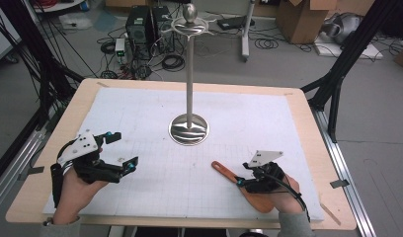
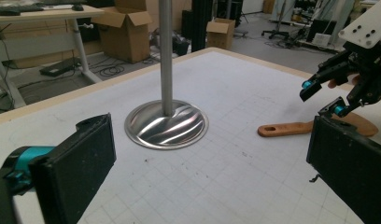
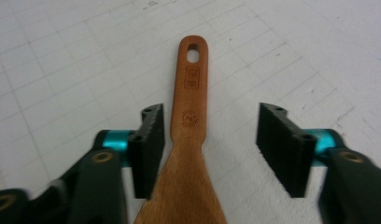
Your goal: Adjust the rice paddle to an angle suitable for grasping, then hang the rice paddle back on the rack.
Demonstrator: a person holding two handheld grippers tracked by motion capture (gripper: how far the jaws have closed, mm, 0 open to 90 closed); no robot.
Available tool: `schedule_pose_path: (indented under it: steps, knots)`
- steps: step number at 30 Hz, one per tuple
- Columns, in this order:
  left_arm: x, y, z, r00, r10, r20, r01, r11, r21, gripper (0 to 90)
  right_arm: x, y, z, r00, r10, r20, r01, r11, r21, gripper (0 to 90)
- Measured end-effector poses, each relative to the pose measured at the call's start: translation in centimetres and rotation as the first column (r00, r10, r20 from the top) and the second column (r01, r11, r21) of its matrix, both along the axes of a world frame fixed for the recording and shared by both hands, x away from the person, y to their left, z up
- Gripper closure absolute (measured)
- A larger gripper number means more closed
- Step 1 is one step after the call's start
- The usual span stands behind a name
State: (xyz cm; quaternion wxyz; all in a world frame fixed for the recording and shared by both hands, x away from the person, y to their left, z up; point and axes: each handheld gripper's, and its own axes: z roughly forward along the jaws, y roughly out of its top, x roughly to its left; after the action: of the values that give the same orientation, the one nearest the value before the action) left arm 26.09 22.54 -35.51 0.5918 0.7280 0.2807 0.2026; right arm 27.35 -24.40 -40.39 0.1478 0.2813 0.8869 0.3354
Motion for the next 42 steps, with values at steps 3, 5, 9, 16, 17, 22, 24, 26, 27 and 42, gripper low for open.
schedule_pose_path:
  steps: [3, 5, 9, 16, 17, 22, 24, 26, 27, 42]
  knots:
    - [-0.2, 0.4, 0.0, 1.0000, 0.010, -0.001, -0.010, 1.0000, -0.001, 1.7, 0.3, 0.2, 0.1, 0.9999, -0.006, 0.011, 0.006, 1.000, -0.003, 28.0]
    - [-0.4, 0.6, -0.1, 0.9999, 0.015, -0.002, -0.015, 0.9999, 0.001, 1.7, 0.6, 0.4, 0.1, 0.9999, -0.010, 0.003, 0.010, 1.000, -0.006, 23.2]
    - [-0.7, 1.0, -0.1, 0.9997, 0.026, -0.003, -0.026, 0.9997, 0.005, 1.7, 1.1, 0.6, 0.0, 0.9994, -0.028, -0.018, 0.028, 1.000, -0.004, 16.6]
    - [-1.3, 2.1, -0.4, 0.9985, 0.054, -0.009, -0.054, 0.9985, 0.011, 1.7, 1.9, 1.4, 0.0, 0.9991, -0.013, -0.041, 0.012, 1.000, -0.015, 14.9]
    - [-1.5, 2.3, -0.4, 0.9980, 0.062, -0.011, -0.061, 0.9981, 0.009, 1.7, 2.1, 1.6, 0.0, 0.9991, -0.009, -0.042, 0.008, 1.000, -0.019, 14.9]
    - [-2.2, 3.2, -0.5, 0.9964, 0.084, -0.011, -0.084, 0.9964, 0.010, 1.7, 2.7, 2.1, 0.0, 0.9983, 0.004, -0.059, -0.006, 1.000, -0.019, 15.0]
    - [-2.5, 3.5, -0.4, 0.9957, 0.092, -0.007, -0.092, 0.9957, 0.011, 1.7, 2.9, 2.3, 0.0, 0.9982, 0.005, -0.060, -0.006, 1.000, -0.022, 15.2]
    - [-2.7, 3.6, -0.3, 0.9954, 0.096, -0.004, -0.096, 0.9954, 0.007, 1.7, 3.0, 2.4, 0.0, 0.9977, 0.010, -0.067, -0.012, 1.000, -0.028, 15.4]
    - [-2.7, 3.7, -0.3, 0.9955, 0.095, -0.002, -0.095, 0.9954, 0.009, 1.7, 3.0, 2.5, -0.1, 0.9974, 0.011, -0.071, -0.014, 0.999, -0.034, 15.6]
    - [-2.8, 3.6, -0.4, 0.9958, 0.092, -0.004, -0.092, 0.9957, 0.012, 1.7, 3.5, 3.1, -1.1, 0.9909, 0.006, -0.134, -0.021, 0.993, -0.112, 18.7]
